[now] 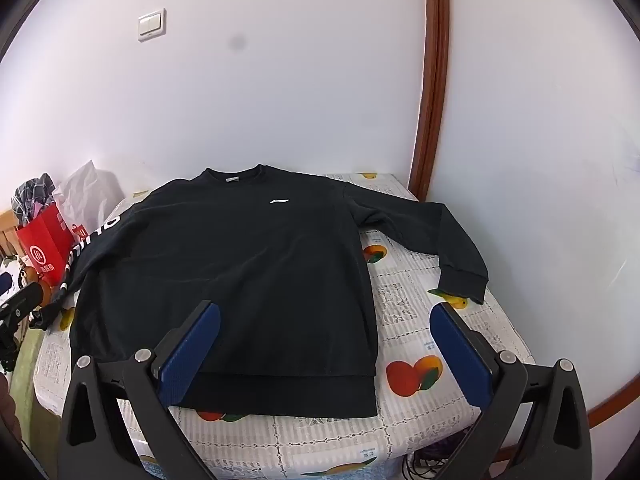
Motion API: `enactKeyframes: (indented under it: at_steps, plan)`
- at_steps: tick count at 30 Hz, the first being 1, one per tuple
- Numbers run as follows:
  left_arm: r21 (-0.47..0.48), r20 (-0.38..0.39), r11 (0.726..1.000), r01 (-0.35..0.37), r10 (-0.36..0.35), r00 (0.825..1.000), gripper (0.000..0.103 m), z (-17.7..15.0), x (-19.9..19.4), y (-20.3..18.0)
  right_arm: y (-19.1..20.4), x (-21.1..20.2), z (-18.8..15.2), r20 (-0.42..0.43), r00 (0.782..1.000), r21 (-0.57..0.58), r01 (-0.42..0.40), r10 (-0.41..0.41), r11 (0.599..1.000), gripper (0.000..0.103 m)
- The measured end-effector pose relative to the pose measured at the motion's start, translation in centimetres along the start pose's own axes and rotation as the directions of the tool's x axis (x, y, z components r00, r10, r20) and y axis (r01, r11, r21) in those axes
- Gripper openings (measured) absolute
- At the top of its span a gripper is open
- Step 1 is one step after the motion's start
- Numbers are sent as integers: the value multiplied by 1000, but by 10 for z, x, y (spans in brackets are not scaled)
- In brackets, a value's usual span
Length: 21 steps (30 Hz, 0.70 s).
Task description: Fold small clothes
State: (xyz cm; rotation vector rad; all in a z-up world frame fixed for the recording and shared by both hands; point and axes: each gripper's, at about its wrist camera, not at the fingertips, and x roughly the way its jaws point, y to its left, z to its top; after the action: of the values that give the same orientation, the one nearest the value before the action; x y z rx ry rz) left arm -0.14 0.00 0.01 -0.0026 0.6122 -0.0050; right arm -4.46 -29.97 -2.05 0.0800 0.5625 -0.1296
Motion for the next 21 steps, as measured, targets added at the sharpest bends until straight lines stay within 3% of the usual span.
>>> enactKeyframes:
  at_steps: [21]
  plan:
    - [8, 0, 1000, -21, 21, 1000, 103, -2, 0, -2, 1, -8, -1, 2, 1000, 17, -14, 14, 1000, 103]
